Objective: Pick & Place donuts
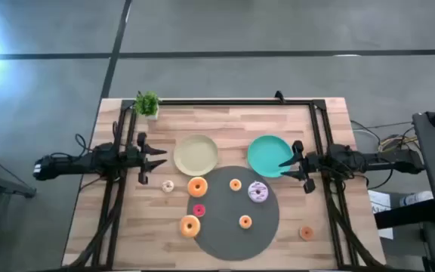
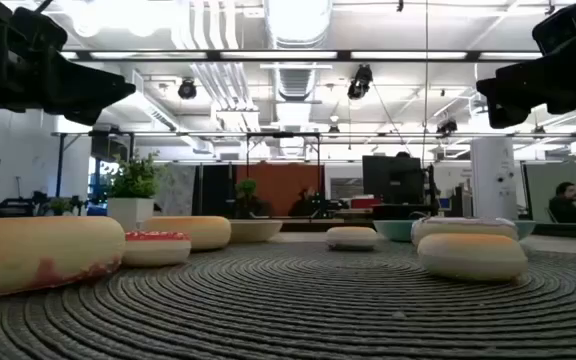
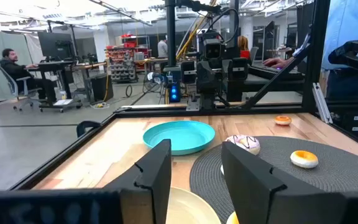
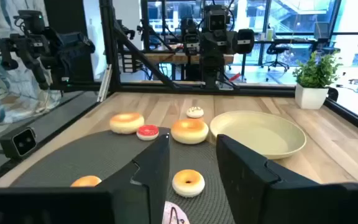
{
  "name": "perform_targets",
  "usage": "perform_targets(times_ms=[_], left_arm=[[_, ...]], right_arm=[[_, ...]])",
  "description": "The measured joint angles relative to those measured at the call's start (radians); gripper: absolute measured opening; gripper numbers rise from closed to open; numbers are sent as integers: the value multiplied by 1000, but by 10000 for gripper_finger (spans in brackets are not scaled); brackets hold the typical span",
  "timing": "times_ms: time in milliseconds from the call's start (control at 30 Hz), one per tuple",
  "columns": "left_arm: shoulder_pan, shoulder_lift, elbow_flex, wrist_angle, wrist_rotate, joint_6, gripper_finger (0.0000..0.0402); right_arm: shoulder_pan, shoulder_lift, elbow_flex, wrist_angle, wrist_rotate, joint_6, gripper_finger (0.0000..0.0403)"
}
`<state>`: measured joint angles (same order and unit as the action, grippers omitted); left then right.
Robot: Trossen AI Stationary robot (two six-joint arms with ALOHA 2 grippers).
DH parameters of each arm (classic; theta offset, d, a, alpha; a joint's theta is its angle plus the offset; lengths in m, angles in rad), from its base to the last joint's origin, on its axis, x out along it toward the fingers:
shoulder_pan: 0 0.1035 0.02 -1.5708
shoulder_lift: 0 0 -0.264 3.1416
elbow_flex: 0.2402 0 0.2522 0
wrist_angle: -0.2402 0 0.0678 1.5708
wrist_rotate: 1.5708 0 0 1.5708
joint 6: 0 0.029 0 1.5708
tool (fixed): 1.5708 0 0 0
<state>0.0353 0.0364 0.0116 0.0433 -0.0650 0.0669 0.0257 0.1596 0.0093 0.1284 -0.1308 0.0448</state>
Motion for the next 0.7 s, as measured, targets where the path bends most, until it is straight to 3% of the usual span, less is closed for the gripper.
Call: perform_targets(times_ms=[700], left_arm=[[0,0,0,0,0,0,117]], right_arm=[[0,0,0,0,0,0,126]])
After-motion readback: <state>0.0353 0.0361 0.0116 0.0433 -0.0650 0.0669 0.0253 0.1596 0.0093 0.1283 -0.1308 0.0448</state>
